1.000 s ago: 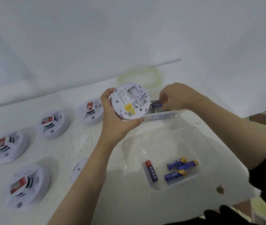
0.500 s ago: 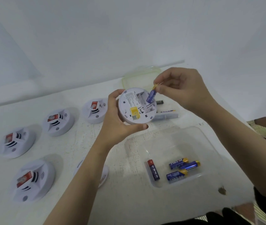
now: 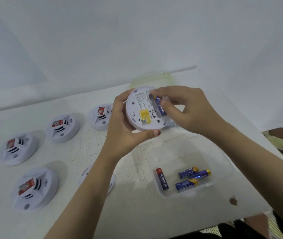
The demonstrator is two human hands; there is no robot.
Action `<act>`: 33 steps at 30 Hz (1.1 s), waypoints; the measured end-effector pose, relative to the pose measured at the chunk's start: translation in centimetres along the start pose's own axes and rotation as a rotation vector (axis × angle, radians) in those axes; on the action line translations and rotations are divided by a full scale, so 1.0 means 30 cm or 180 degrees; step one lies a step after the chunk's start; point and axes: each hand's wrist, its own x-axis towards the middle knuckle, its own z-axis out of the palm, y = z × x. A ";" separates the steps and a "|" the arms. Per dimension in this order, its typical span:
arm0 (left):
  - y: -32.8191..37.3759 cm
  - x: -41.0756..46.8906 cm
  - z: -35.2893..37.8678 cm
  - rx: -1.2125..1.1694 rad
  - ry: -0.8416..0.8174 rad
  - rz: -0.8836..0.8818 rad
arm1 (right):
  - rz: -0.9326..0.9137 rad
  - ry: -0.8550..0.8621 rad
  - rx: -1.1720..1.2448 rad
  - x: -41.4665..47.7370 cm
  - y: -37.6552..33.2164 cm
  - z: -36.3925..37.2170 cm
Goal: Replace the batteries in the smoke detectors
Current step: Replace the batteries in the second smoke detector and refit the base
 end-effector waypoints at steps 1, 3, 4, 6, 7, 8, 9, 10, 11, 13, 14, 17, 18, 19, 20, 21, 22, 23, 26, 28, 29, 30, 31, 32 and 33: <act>0.000 -0.004 0.003 -0.0034 0.0014 -0.0002 | -0.0093 0.0024 -0.0027 -0.004 0.003 0.006; 0.000 -0.010 0.008 -0.0124 0.0024 0.0006 | -0.0274 0.0053 -0.0055 -0.005 0.013 0.013; 0.002 -0.011 0.010 -0.0169 0.0022 0.0019 | -0.0346 0.0068 -0.0039 -0.003 0.016 0.014; 0.002 -0.008 0.009 -0.0218 0.0052 0.0032 | -0.0455 0.0081 -0.0007 0.001 0.018 0.014; 0.001 -0.004 0.007 -0.0216 0.0073 0.0034 | -0.0475 0.0059 -0.0006 0.003 0.021 0.015; -0.002 0.002 0.005 -0.0189 0.0086 0.0034 | -0.0453 0.0010 -0.0010 0.004 0.025 0.016; -0.006 0.008 0.004 -0.0149 0.0085 0.0036 | -0.0369 -0.0065 0.0014 0.008 0.032 0.016; -0.010 0.016 0.002 -0.0119 0.0077 0.0038 | -0.0190 -0.0177 0.0131 0.012 0.041 0.015; -0.015 0.026 0.000 -0.0104 0.0070 0.0037 | 0.0076 -0.0318 0.0363 0.018 0.050 0.013; -0.025 0.049 -0.015 -0.0098 0.0079 0.0047 | 0.0598 -0.0500 0.0976 0.031 0.064 0.006; -0.030 0.060 -0.025 -0.0081 0.0082 0.0066 | 0.0776 -0.0479 0.1172 0.039 0.074 0.003; -0.046 0.082 -0.052 0.0176 0.0049 0.0107 | 0.1001 -0.0314 0.1021 0.070 0.106 -0.003; -0.052 0.082 -0.057 0.0253 0.0053 0.0086 | 0.1067 -0.0273 0.0953 0.082 0.114 -0.002; -0.058 0.081 -0.060 0.0279 0.0071 0.0045 | 0.1174 -0.0244 0.0907 0.096 0.121 0.000; -0.061 0.078 -0.062 0.0272 0.0095 0.0001 | 0.1304 -0.0248 0.0796 0.109 0.131 0.004; -0.065 0.076 -0.062 0.0266 0.0123 -0.0029 | 0.1439 -0.0336 0.0546 0.120 0.141 0.009; -0.068 0.075 -0.063 0.0269 0.0151 -0.0044 | 0.1561 -0.0546 0.0168 0.129 0.151 0.015; -0.070 0.074 -0.063 0.0270 0.0169 -0.0053 | 0.1652 -0.0835 -0.0254 0.134 0.161 0.022; -0.079 0.076 -0.065 0.0290 0.0184 -0.0084 | 0.1697 -0.1481 -0.1279 0.136 0.176 0.056; -0.085 0.075 -0.066 0.0332 0.0178 -0.0096 | 0.1695 -0.1494 -0.1544 0.133 0.182 0.085; -0.087 0.075 -0.067 0.0346 0.0175 -0.0101 | 0.1699 -0.1444 -0.1570 0.132 0.186 0.096; -0.089 0.074 -0.068 0.0354 0.0170 -0.0107 | 0.1723 -0.1395 -0.1519 0.131 0.191 0.102; -0.090 0.072 -0.069 0.0359 0.0173 -0.0122 | 0.1765 -0.1336 -0.1382 0.131 0.197 0.104; -0.090 0.070 -0.070 0.0357 0.0182 -0.0146 | 0.1816 -0.1254 -0.1172 0.130 0.198 0.101; -0.091 0.067 -0.071 0.0352 0.0204 -0.0177 | 0.1867 -0.1126 -0.0910 0.129 0.196 0.094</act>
